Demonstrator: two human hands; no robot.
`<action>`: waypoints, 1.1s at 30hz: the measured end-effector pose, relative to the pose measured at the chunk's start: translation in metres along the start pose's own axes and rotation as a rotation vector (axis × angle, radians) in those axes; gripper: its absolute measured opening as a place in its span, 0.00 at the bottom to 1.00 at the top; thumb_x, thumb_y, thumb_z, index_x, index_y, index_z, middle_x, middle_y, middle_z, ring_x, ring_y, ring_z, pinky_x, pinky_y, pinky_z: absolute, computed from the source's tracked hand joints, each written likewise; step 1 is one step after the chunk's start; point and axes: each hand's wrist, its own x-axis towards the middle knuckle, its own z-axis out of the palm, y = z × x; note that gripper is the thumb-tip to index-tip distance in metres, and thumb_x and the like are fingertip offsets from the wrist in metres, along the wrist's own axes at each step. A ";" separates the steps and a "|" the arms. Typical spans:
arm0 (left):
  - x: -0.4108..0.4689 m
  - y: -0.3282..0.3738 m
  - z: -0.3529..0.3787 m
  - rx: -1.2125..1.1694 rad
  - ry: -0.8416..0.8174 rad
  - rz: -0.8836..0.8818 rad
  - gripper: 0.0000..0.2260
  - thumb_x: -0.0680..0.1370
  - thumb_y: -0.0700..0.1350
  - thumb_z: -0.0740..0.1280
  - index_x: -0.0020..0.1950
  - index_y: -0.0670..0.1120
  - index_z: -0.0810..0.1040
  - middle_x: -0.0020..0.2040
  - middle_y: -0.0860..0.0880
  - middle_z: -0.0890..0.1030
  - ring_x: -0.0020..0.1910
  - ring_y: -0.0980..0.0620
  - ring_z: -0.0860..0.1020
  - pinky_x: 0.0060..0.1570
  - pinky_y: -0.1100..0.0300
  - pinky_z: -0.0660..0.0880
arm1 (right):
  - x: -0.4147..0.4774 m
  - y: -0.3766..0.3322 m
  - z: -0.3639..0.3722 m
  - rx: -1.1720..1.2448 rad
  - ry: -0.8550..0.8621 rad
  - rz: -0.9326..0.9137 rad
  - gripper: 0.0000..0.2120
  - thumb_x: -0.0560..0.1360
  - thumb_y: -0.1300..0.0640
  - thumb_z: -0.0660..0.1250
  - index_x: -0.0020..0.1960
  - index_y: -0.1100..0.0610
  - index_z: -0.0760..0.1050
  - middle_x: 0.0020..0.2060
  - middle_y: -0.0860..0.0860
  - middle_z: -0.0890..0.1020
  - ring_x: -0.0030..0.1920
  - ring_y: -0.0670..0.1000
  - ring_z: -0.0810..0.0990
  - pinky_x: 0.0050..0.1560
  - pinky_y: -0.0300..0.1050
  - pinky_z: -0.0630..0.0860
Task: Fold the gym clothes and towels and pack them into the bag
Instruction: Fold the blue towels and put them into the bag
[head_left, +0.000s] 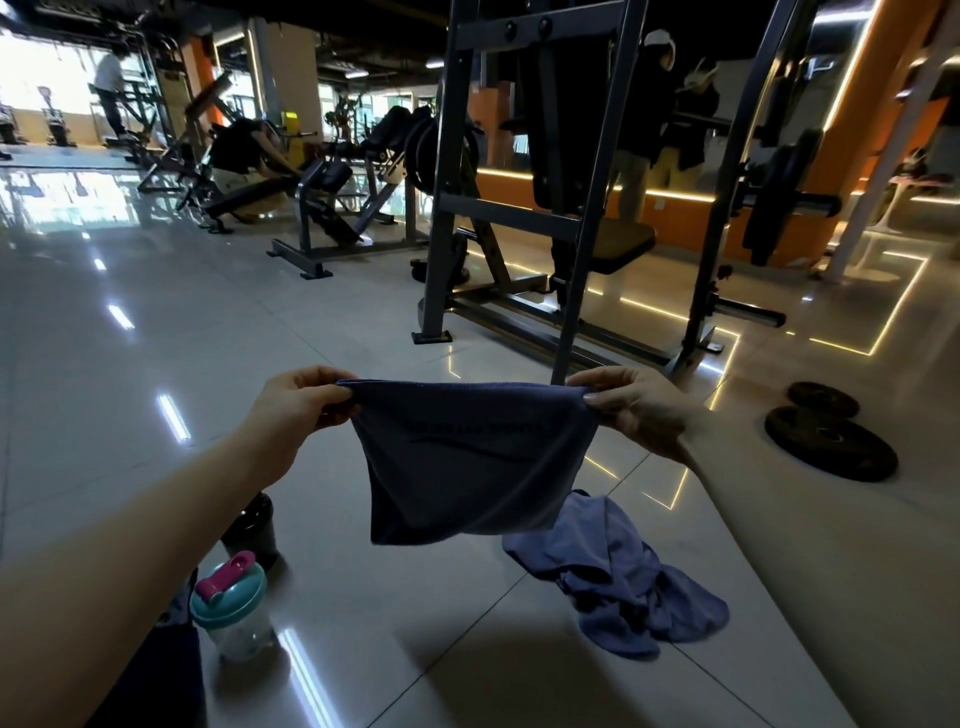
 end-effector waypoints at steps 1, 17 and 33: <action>0.000 0.000 -0.001 -0.005 0.000 0.000 0.08 0.79 0.31 0.64 0.52 0.39 0.82 0.44 0.42 0.84 0.40 0.49 0.83 0.45 0.58 0.79 | 0.001 0.000 -0.001 -0.009 0.012 -0.011 0.12 0.76 0.72 0.65 0.55 0.62 0.81 0.55 0.57 0.82 0.59 0.55 0.81 0.54 0.47 0.80; 0.001 0.000 -0.001 0.094 0.078 0.011 0.06 0.80 0.34 0.66 0.53 0.39 0.81 0.42 0.43 0.83 0.34 0.53 0.81 0.37 0.61 0.76 | 0.000 -0.012 0.009 -0.414 -0.114 0.063 0.10 0.78 0.70 0.66 0.56 0.62 0.80 0.54 0.58 0.82 0.53 0.53 0.82 0.45 0.41 0.80; 0.000 -0.002 -0.006 0.160 0.048 0.023 0.03 0.81 0.38 0.67 0.52 0.41 0.80 0.41 0.45 0.82 0.33 0.52 0.79 0.36 0.58 0.73 | -0.005 -0.018 0.004 -0.163 -0.311 0.081 0.05 0.71 0.63 0.72 0.44 0.58 0.76 0.45 0.52 0.83 0.47 0.50 0.83 0.45 0.41 0.82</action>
